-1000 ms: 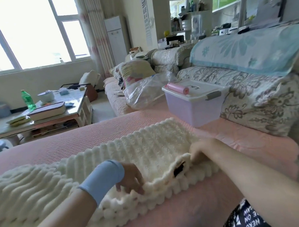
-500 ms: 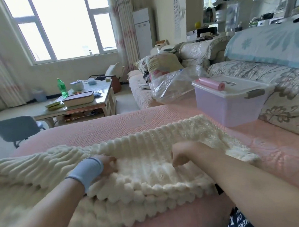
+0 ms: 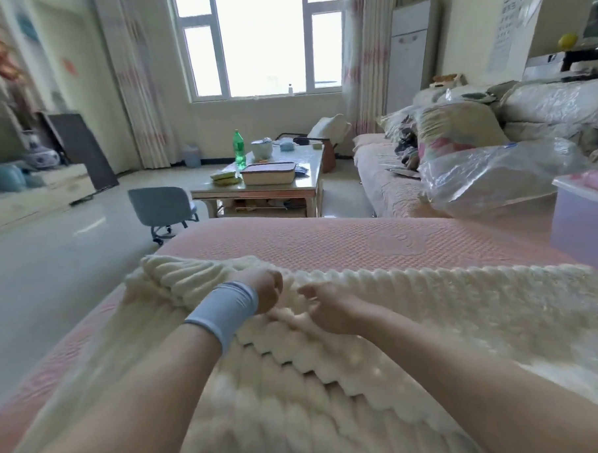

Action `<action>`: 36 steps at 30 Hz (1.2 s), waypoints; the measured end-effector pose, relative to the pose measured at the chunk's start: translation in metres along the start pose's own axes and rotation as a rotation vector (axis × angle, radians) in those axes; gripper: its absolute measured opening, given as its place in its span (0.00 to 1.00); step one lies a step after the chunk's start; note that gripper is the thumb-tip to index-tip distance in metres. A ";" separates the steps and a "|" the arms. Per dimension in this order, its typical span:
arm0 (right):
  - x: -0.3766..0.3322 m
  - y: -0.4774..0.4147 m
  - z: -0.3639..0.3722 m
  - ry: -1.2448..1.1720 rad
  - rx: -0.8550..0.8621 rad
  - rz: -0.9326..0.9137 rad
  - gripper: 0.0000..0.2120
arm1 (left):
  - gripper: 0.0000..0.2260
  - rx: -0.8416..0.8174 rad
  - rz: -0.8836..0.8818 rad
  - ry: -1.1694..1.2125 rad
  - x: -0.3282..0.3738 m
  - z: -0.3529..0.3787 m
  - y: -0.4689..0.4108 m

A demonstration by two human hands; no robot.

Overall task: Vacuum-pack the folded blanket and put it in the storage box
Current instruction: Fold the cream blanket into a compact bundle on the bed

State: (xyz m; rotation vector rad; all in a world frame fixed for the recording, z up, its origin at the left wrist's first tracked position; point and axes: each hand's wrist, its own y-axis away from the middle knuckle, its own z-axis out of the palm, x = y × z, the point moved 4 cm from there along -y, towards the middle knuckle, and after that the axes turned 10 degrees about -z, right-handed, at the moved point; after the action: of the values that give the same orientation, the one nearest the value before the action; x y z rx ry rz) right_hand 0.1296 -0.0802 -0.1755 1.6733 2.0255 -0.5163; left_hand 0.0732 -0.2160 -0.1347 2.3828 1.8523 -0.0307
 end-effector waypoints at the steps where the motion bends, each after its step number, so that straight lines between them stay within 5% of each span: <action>1: -0.008 -0.012 0.005 -0.110 0.033 0.042 0.12 | 0.12 0.034 -0.016 0.051 -0.013 0.000 -0.001; 6: -0.030 -0.056 0.020 -0.536 0.118 0.253 0.09 | 0.11 0.330 -0.092 0.274 -0.069 0.001 -0.003; 9: -0.043 -0.065 0.024 -0.584 0.088 0.238 0.09 | 0.16 0.352 -0.067 0.405 -0.087 0.001 -0.005; 13: -0.065 -0.072 0.032 -0.408 -0.051 0.009 0.26 | 0.34 0.388 0.162 0.297 -0.092 -0.011 0.001; 15: -0.076 -0.065 0.042 -0.261 -0.247 -0.093 0.27 | 0.33 0.336 0.191 0.181 -0.094 -0.012 0.008; 18: -0.087 -0.054 0.061 -0.264 -0.458 -0.085 0.14 | 0.20 0.166 0.052 0.109 -0.107 0.005 0.017; 22: -0.101 -0.056 0.060 -0.348 -0.248 0.028 0.21 | 0.19 -0.140 -0.256 0.155 -0.146 0.034 0.041; 25: -0.108 -0.055 0.074 -0.315 -0.205 0.177 0.27 | 0.10 -0.101 -0.401 0.122 -0.178 0.030 0.058; 29: -0.138 -0.056 0.104 -0.213 -0.036 -0.030 0.39 | 0.12 0.165 -0.366 0.399 -0.189 0.004 0.074; 32: -0.170 -0.044 0.132 -0.210 -0.212 -0.321 0.35 | 0.09 0.399 -0.158 0.722 -0.185 -0.014 0.082; 34: -0.184 -0.036 0.151 -0.243 -0.369 -0.397 0.25 | 0.09 0.370 -0.057 0.727 -0.181 -0.010 0.081; 36: -0.187 -0.033 0.150 -0.336 -0.268 -0.402 0.19 | 0.12 0.204 -0.087 0.524 -0.181 0.014 0.074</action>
State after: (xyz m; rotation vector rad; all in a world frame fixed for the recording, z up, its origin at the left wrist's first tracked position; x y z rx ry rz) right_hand 0.1428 -0.3210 -0.1935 0.9544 2.0678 -0.5825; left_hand 0.1009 -0.4099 -0.1262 2.6298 2.2654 0.4606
